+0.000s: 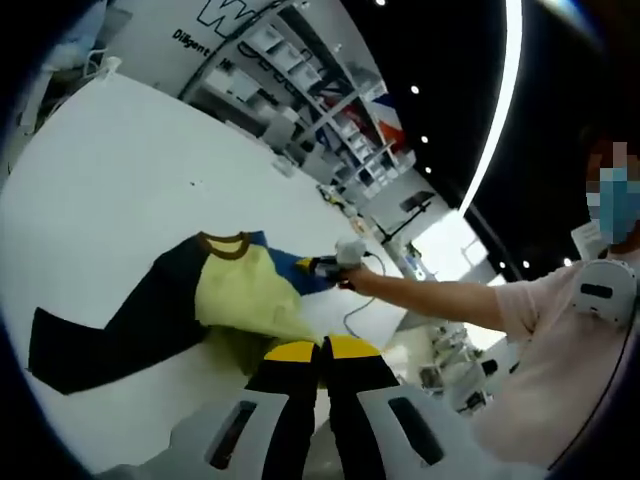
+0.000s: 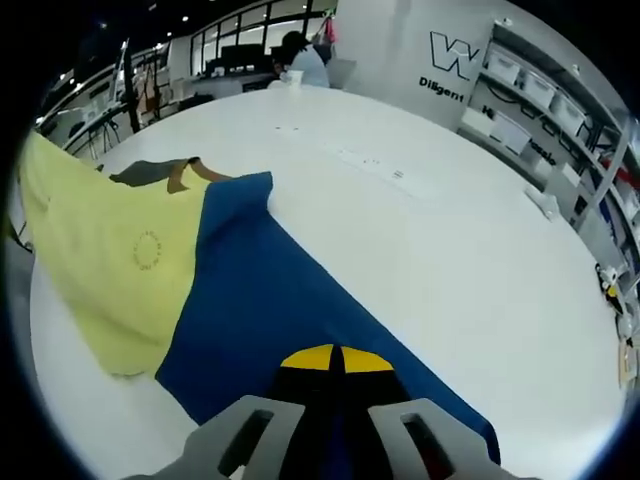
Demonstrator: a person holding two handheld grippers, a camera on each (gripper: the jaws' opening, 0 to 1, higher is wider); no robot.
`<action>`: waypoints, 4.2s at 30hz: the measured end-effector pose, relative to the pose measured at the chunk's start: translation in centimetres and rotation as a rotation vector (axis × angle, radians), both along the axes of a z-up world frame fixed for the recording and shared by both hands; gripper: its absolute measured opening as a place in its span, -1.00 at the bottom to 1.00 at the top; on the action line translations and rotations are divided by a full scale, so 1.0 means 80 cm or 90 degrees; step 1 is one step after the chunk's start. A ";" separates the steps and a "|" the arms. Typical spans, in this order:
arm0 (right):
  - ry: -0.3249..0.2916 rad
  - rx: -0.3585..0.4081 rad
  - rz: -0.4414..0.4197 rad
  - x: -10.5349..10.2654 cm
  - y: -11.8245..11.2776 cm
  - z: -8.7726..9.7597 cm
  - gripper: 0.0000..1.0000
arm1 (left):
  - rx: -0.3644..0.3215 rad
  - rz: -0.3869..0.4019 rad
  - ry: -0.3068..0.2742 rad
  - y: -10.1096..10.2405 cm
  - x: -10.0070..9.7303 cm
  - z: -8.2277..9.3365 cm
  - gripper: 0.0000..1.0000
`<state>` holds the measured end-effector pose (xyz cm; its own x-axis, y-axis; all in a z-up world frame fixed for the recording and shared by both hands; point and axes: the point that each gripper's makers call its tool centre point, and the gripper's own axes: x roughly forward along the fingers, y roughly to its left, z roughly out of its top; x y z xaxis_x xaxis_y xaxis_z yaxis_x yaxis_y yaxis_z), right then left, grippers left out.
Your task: Fold the garment on the visible template until the final outline fits inside the template.
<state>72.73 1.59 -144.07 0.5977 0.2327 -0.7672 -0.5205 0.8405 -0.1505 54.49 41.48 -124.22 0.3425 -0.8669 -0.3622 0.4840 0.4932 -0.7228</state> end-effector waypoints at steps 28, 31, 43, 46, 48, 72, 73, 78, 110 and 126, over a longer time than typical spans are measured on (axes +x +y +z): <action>-0.015 -0.030 -0.046 0.050 -0.069 0.000 -1.00 | 0.278 -0.066 0.088 0.037 -0.064 -0.188 -0.99; -0.001 -0.031 -0.052 0.050 -0.073 0.000 -1.00 | 0.263 -0.063 0.098 0.027 -0.067 -0.190 -0.99; -0.082 0.066 0.041 -0.006 -0.014 0.045 -0.79 | 0.201 -0.021 0.078 0.002 -0.038 -0.153 -0.99; -0.083 0.079 0.071 -0.034 0.004 0.045 -0.77 | 0.199 -0.021 0.072 -0.004 -0.036 -0.150 -0.99; -0.058 0.110 0.092 -0.060 0.023 0.038 -0.79 | 0.198 -0.022 0.067 -0.007 -0.034 -0.148 -0.99; 0.043 0.170 0.194 -0.150 0.125 -0.005 -0.66 | 0.173 -0.006 0.042 -0.016 -0.024 -0.126 -0.99; 0.039 0.172 0.200 -0.149 0.127 -0.005 -0.76 | 0.171 -0.005 0.041 -0.016 -0.023 -0.126 -0.99; 0.062 0.206 0.180 -0.144 0.139 0.002 -1.00 | 0.163 0.000 0.035 -0.016 -0.017 -0.121 -0.99; 0.149 0.244 0.126 -0.152 0.145 0.006 -0.88 | 0.140 0.009 0.014 -0.010 0.007 -0.109 -0.99; 0.108 0.326 0.123 -0.070 0.197 0.077 -1.00 | 0.124 0.028 0.001 -0.005 0.023 -0.101 -0.99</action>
